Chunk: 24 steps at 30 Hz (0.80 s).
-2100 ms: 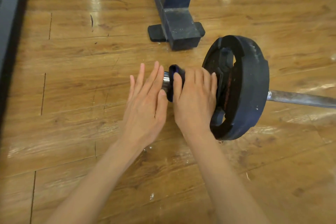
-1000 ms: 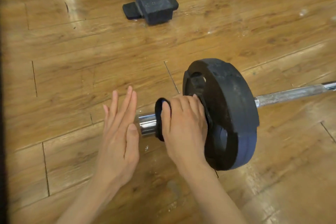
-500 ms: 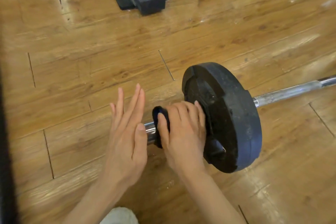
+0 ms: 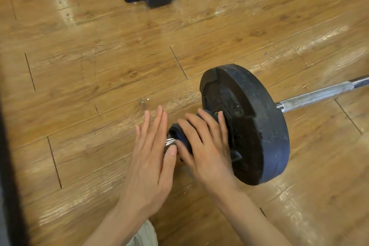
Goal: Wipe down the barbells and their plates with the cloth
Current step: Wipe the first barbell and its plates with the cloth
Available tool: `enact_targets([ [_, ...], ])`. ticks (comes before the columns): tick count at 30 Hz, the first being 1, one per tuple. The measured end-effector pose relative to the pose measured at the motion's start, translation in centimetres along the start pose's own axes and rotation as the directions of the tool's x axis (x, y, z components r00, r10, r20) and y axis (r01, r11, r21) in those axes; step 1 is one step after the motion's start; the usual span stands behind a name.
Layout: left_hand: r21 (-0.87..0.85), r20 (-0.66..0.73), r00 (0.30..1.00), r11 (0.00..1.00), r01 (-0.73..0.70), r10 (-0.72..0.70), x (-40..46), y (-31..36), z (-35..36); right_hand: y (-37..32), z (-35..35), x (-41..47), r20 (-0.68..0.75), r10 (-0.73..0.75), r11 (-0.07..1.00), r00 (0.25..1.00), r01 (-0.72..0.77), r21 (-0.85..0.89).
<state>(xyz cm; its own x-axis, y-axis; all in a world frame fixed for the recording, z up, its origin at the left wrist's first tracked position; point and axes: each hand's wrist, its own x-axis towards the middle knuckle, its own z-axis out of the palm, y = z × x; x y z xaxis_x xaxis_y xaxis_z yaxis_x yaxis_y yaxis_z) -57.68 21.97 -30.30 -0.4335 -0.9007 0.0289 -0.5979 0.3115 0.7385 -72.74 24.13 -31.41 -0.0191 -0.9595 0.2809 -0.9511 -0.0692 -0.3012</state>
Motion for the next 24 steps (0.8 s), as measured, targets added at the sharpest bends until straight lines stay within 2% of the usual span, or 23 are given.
enact_targets([
  [5,-0.025,-0.010,1.000,0.999,-0.021,0.020,0.5,0.2,-0.4,-1.1,-0.8,0.2,0.001,0.098,0.974,0.995,-0.096,0.207],
  [7,-0.052,-0.020,0.999,0.998,-0.026,0.025,0.8,0.3,-0.8,-1.1,-2.4,0.4,0.070,0.109,0.950,0.992,-0.124,0.286],
  [13,-0.071,0.002,0.994,0.991,-0.112,0.113,1.9,1.3,-1.8,-2.8,-8.7,0.4,0.305,0.066,0.931,0.950,-0.168,0.325],
  [15,-0.070,0.026,0.988,0.986,-0.152,0.154,2.1,1.9,-1.9,-2.8,-11.2,0.1,0.343,0.058,0.914,0.937,-0.188,0.359],
  [18,-0.102,0.067,0.975,0.973,-0.206,0.213,2.4,3.2,-1.6,-2.4,-14.8,-0.7,0.351,0.049,0.923,0.935,-0.176,0.341],
  [24,-0.105,0.104,0.938,0.941,-0.321,0.331,2.5,6.5,-0.9,-0.1,-19.3,-2.4,0.313,0.041,0.982,0.949,-0.096,0.164],
])
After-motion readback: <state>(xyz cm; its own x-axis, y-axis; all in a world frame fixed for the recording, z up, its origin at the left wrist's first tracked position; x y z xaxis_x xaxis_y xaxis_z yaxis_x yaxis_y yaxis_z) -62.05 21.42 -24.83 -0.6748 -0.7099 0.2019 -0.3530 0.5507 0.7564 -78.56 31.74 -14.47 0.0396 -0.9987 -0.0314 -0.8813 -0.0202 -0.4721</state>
